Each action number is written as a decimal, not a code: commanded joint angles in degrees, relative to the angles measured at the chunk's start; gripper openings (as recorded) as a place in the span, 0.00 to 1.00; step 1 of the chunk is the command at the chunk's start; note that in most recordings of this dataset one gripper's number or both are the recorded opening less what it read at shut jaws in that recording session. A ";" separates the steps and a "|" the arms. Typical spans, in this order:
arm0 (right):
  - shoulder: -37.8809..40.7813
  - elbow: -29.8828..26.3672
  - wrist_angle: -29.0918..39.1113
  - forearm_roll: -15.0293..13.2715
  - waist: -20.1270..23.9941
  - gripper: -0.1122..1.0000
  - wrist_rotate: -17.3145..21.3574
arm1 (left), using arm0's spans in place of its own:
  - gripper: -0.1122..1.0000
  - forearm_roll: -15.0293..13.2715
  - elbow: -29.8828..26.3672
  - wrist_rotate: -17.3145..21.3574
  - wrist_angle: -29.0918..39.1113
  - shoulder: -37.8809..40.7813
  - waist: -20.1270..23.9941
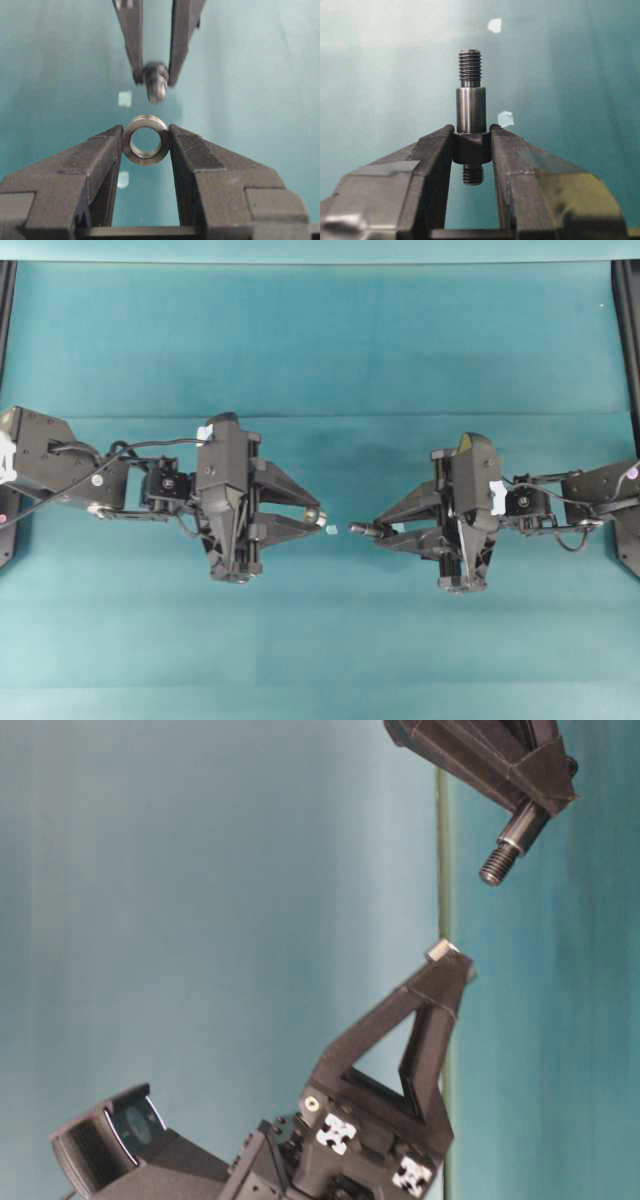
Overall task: Insert the washer onto the shaft with both hands.
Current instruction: 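Move left gripper toward right, sliding the washer over the shaft tip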
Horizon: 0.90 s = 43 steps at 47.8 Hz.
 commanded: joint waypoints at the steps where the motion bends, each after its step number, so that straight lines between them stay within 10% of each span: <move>1: -0.18 -1.14 -0.79 -0.09 0.26 0.10 -0.09 | 0.43 0.18 -1.41 -0.09 -0.62 0.00 -0.09; 43: 0.44 -2.46 -2.11 -0.09 0.53 0.10 -0.18 | 0.43 0.18 -4.92 -0.09 -0.53 4.13 -1.05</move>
